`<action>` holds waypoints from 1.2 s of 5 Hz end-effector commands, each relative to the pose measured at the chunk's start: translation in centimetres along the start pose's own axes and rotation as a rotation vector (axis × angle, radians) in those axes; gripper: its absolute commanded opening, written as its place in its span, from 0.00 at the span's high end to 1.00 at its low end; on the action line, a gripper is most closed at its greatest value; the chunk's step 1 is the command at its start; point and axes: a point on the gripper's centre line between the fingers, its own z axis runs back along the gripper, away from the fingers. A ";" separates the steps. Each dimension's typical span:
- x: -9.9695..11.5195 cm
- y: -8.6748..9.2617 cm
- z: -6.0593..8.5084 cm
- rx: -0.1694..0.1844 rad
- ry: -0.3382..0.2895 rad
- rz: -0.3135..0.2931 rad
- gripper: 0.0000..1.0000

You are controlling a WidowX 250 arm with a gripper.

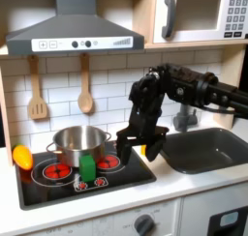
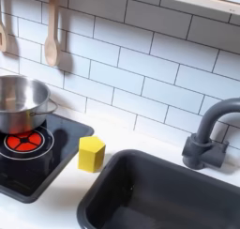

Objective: Reach green block

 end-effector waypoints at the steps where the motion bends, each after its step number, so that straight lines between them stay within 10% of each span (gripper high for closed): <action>1: 1.8 1.0 -0.9 0.006 -0.019 0.005 0.00; 6: 5.0 3.1 -2.5 0.043 -0.040 0.072 0.00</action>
